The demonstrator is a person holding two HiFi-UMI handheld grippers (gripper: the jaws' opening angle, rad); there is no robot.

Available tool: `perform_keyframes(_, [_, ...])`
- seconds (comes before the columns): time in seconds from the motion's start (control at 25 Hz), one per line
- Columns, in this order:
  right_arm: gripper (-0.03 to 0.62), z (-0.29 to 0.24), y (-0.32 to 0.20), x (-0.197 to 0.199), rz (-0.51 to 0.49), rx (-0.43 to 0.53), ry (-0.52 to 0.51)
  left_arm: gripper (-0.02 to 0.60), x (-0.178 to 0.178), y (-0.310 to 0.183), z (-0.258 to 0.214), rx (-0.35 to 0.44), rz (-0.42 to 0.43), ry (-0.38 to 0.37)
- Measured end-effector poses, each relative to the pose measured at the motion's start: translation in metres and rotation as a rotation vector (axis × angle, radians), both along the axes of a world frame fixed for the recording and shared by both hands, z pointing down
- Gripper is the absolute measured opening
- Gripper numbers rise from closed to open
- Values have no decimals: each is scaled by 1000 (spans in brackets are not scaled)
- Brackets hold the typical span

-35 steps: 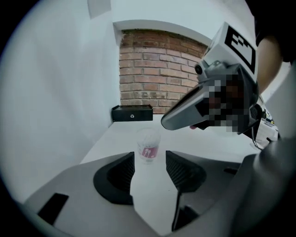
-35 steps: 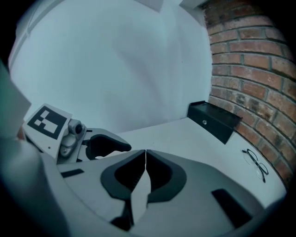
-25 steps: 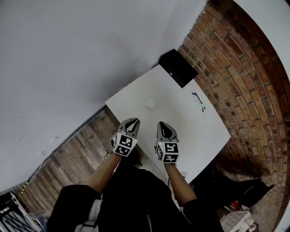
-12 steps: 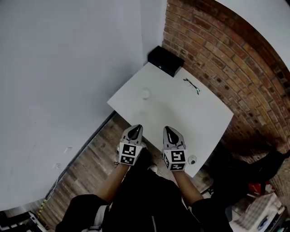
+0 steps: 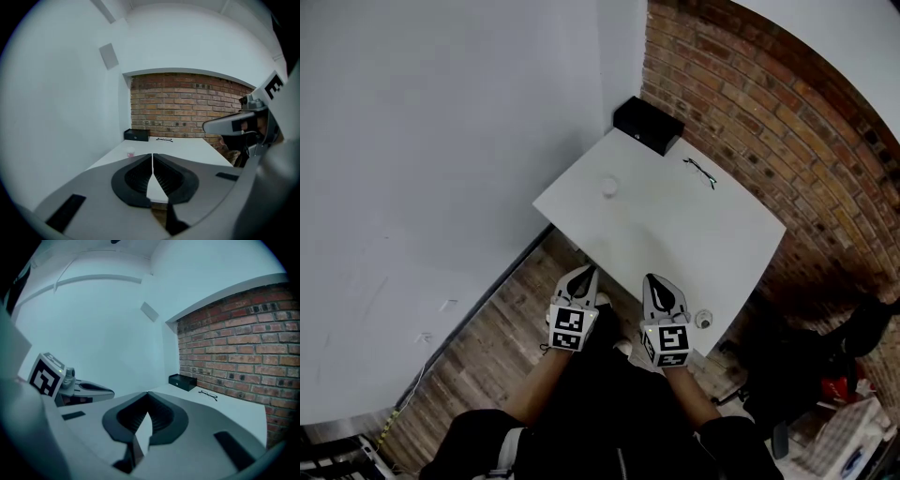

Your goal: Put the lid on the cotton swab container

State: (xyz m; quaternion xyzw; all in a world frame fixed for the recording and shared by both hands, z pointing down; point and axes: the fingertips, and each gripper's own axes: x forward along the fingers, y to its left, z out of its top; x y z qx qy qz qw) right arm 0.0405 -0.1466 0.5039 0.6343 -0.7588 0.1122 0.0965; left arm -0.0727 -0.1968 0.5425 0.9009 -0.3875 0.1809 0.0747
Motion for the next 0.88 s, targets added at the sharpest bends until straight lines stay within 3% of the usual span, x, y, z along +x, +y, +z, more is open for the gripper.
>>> perform_keyframes(0.36, [21,-1,12,-5,-10,1,-9,20,-9,17,-4,28,-16,-7])
perform_keyframes(0.88, [21,3,25,-9,-26,-22,-2,20,-13,31,-1,5,-22,-3])
